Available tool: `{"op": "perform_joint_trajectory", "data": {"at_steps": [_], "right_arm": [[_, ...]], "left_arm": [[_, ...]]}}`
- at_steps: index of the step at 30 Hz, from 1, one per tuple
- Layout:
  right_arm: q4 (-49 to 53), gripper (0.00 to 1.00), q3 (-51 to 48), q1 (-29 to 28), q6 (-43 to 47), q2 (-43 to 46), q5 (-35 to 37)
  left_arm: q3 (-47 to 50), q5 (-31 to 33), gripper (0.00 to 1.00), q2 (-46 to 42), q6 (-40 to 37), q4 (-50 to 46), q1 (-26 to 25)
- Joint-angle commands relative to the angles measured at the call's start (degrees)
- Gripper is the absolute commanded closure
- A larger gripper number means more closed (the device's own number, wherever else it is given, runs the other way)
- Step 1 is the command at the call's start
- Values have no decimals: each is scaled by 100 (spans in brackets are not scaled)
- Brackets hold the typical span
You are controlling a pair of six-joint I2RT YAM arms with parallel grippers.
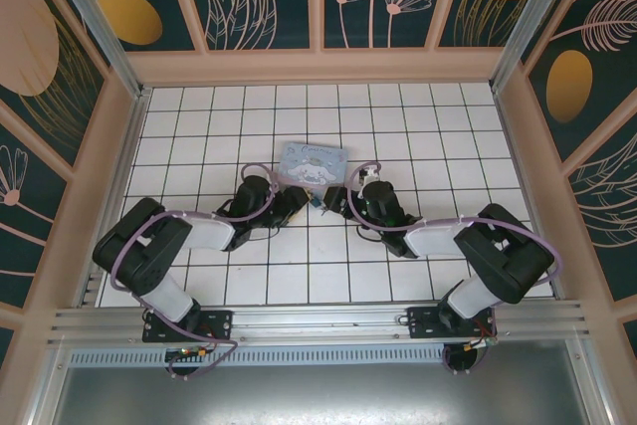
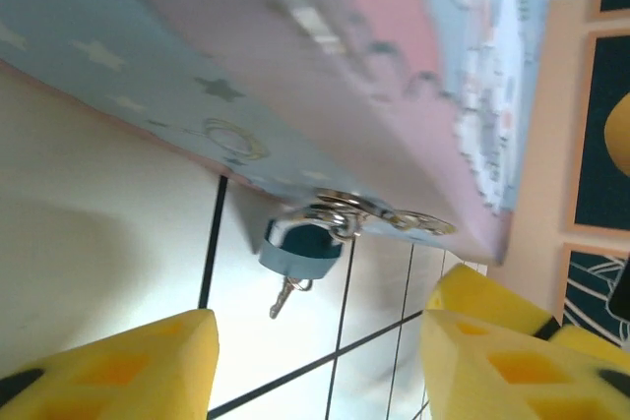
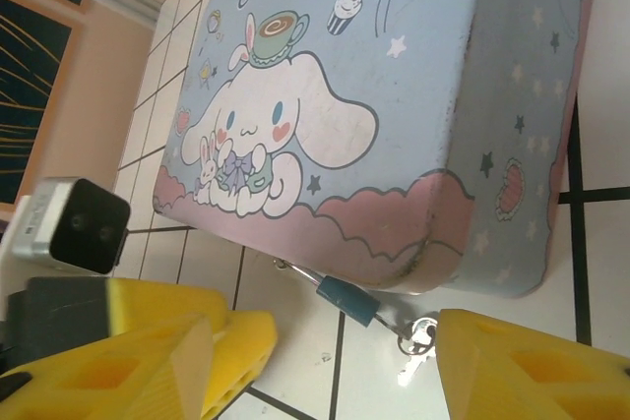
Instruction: Unlock the padlock with the key
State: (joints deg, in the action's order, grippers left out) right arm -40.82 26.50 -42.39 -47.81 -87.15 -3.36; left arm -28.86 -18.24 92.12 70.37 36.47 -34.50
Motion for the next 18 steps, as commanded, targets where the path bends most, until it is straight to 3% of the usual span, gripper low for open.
{"op": "perform_joint_trajectory", "data": {"at_steps": [1,11,18], "right_arm": [[-269,38,34,55,-109,19,-138],[-15,38,646,260,100,-466,-324],[589,39,1509,627,493,-922,-590]], "left_arm": [[70,166,34,-388,-207,-339,-26],[-320,687,2,-1366,-752,-1505,-22],[-787,1199,2,-1776,-1194,-2280,-29]]}}
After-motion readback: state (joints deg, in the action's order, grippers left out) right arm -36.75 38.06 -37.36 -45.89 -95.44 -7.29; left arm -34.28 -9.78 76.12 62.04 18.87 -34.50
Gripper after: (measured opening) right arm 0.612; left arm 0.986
